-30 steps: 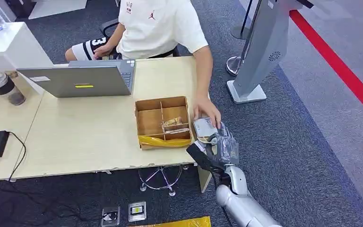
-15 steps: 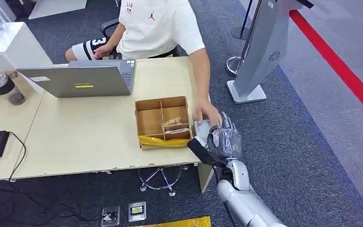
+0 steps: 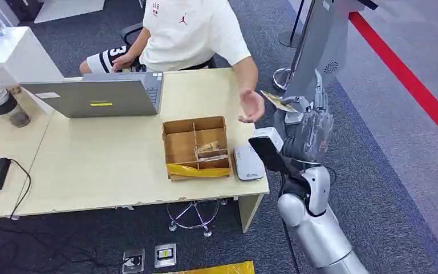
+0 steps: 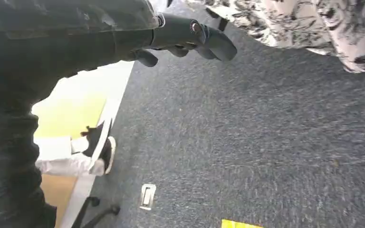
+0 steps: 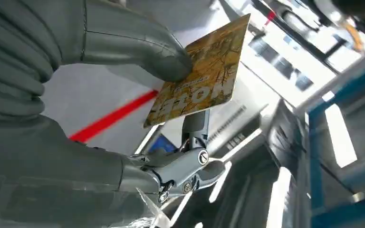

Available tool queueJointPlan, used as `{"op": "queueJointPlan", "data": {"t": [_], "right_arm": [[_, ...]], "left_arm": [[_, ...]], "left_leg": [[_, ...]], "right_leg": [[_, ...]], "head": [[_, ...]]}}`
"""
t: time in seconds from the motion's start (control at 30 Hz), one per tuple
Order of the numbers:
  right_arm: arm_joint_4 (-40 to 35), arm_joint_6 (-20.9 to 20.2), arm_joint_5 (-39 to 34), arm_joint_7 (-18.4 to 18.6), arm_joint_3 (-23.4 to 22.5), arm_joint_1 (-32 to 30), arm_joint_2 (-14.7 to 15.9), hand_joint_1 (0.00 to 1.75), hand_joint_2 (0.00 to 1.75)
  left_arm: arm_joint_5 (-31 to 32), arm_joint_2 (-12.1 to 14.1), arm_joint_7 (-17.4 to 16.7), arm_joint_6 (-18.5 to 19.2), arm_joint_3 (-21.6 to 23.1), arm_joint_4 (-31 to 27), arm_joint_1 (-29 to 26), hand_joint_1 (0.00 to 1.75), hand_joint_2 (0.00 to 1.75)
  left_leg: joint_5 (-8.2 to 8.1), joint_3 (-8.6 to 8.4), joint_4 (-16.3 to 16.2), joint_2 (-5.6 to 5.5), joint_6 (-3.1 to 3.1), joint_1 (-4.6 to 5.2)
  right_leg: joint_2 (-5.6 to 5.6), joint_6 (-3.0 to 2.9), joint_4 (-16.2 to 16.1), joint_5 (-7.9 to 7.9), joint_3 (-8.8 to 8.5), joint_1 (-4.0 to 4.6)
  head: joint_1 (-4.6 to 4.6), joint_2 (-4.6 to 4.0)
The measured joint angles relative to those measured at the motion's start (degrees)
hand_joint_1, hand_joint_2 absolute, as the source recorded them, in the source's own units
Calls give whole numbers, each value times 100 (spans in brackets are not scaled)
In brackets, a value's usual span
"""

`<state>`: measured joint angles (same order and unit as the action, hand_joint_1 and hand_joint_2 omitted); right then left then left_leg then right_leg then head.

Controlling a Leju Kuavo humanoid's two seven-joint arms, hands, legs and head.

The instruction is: Pass the card to the sensor for recognition and then transmit it.

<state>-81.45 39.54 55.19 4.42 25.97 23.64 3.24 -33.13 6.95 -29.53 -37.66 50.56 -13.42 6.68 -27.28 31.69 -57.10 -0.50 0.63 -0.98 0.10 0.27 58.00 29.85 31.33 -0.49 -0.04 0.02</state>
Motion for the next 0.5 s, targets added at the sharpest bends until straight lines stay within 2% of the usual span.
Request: {"op": "queueJointPlan", "data": {"t": [0.17,0.27,0.33,0.37,0.5], "right_arm": [[-471,-367,343,225,140,175,28,175,175],[-493,-976,491,301,398,510,-24,175,175],[-195,-1581,718,410,655,962,-172,175,175],[58,-1744,860,465,783,1207,-261,175,175],[1303,-1779,1295,605,1182,1696,-662,175,175]], "left_arm": [[46,74,197,77,0,0,2,0,175],[122,144,446,263,0,0,5,0,175],[227,227,673,439,0,0,27,0,175],[264,264,760,507,0,0,53,0,175],[304,354,902,594,0,0,102,0,175]], "left_leg": [[1,3,2,-1,0,-1],[4,9,2,-1,-1,-1],[6,9,3,0,4,-3],[9,8,3,-1,7,-6],[25,21,2,-48,11,-15]], "right_leg": [[0,-1,2,-2,-7,2],[-2,-2,4,-3,-3,2],[0,-4,9,-4,1,4],[-1,-4,9,-4,1,7],[-42,-6,10,-3,0,16]], "head": [[2,0],[0,0],[0,0],[0,0],[0,0]]}}
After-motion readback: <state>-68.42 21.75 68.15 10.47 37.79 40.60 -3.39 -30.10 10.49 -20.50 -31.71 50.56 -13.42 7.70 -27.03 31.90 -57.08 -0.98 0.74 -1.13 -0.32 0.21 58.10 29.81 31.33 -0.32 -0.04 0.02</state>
